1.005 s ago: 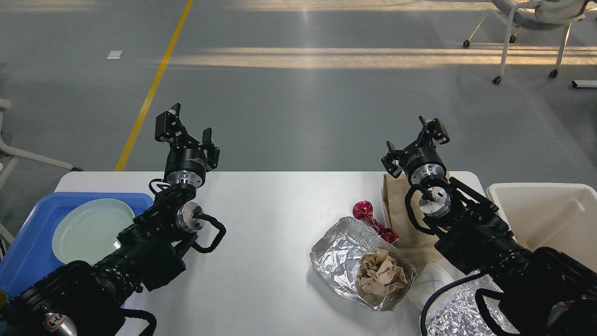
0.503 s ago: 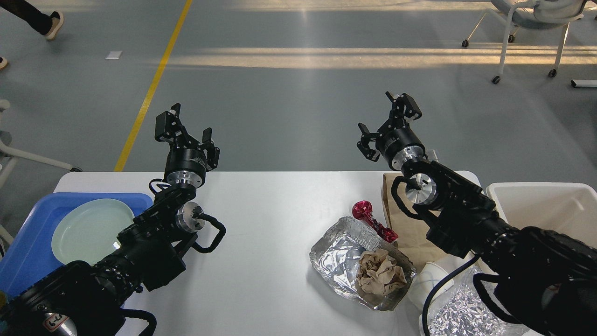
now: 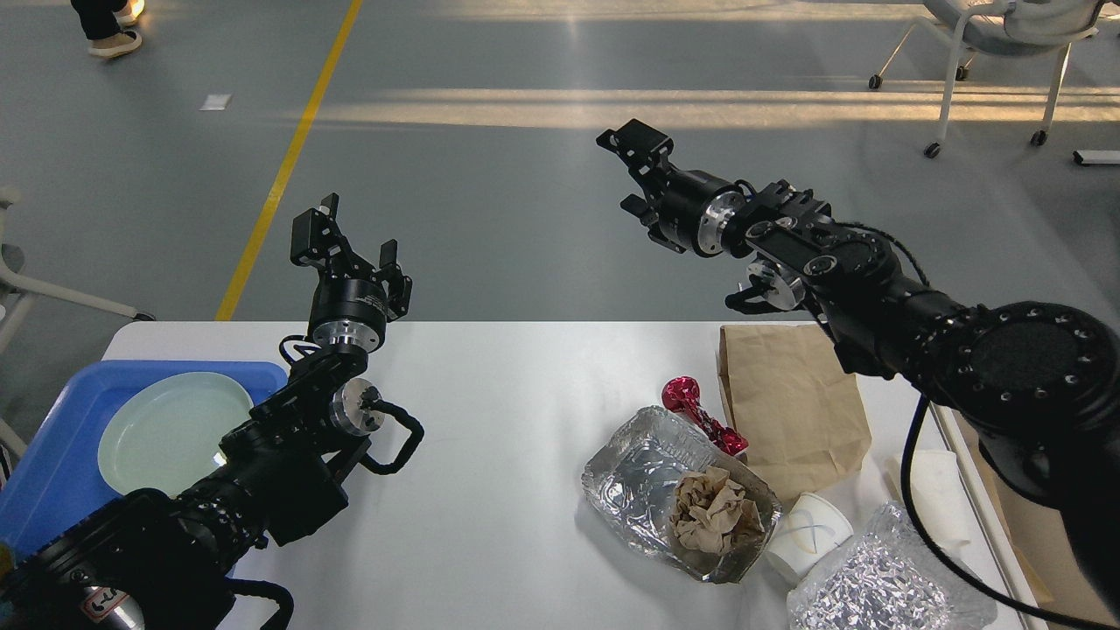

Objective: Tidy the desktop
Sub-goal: 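Raise the right arm up above the brown paper bag, then lower the right gripper onto the bag's top edge and grasp it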

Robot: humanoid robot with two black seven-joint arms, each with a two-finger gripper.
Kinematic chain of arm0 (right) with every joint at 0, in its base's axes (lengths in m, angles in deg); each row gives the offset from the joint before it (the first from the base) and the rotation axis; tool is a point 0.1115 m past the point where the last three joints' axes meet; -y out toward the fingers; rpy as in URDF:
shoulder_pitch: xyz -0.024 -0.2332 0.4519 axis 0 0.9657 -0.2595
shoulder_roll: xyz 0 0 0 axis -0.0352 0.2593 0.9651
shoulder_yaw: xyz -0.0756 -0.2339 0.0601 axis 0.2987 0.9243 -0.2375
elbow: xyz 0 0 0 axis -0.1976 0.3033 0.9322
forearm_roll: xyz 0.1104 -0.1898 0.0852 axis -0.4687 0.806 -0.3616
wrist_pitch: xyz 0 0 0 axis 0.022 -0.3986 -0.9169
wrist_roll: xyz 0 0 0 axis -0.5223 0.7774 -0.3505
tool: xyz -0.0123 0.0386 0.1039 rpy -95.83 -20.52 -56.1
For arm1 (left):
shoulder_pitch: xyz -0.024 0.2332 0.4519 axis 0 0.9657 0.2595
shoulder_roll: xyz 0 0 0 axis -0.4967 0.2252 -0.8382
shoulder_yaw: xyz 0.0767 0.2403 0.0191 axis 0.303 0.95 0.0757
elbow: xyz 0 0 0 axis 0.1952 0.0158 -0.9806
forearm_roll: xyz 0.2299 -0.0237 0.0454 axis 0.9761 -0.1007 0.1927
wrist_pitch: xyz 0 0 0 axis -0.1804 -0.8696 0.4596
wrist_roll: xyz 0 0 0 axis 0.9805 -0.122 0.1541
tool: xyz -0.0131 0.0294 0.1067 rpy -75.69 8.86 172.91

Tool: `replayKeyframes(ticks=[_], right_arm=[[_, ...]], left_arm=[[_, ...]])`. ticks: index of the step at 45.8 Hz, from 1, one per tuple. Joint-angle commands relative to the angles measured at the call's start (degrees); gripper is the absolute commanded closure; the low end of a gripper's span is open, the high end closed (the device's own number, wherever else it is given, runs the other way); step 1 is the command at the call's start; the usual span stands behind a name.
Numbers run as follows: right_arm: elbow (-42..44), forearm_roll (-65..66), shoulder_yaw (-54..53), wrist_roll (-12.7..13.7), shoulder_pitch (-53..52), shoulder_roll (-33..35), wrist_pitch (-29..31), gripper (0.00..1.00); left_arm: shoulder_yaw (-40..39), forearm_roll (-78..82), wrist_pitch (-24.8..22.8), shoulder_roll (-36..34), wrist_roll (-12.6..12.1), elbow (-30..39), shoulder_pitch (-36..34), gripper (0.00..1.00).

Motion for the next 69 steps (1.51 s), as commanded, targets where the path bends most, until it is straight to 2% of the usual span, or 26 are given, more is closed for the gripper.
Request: replayKeyframes(ticks=[1,7,24,28,40,44,51,59,63,69], right_arm=[[-1.4,0.6,12.8,0.7,-7.1,0.4,0.5,0.0],[-7.1,0.5,22.9,0.7,-16.8,2.6,4.6,0.0],[-34.7,1.3,33.4,0.7,-47.9,13.9,20.1,0.0],[-40.6,2.6,36.9,0.7,-55.2,15.6,25.4,0.0],[-48.3,10.2,38.2,0.7,-68.1,20.3,40.8,0.0],[-50.5,10.6,37.7,0.6,-71.9,22.2,41.4,0.0],[-52.6,11.0,35.8,0.6,-75.8,24.5,41.4,0.0],[-55.3,12.6,35.5,0.7,-74.6,23.8,41.4,0.0],[-55.9,13.7,35.5,1.2,-69.8,23.3,41.4,0.0],[-55.8,13.8,35.6,3.6,-61.5,22.3,41.4,0.0]], left_arm=[[0.0,0.0,0.0,0.0,0.0,0.0,0.0,0.01],[0.0,0.0,0.0,0.0,0.0,0.0,0.0,0.01],[0.0,0.0,0.0,0.0,0.0,0.0,0.0,0.01],[0.0,0.0,0.0,0.0,0.0,0.0,0.0,0.01],[0.0,0.0,0.0,0.0,0.0,0.0,0.0,0.01],[0.0,0.0,0.0,0.0,0.0,0.0,0.0,0.01],[0.0,0.0,0.0,0.0,0.0,0.0,0.0,0.01],[0.0,0.0,0.0,0.0,0.0,0.0,0.0,0.01],[0.0,0.0,0.0,0.0,0.0,0.0,0.0,0.01],[0.0,0.0,0.0,0.0,0.0,0.0,0.0,0.01]])
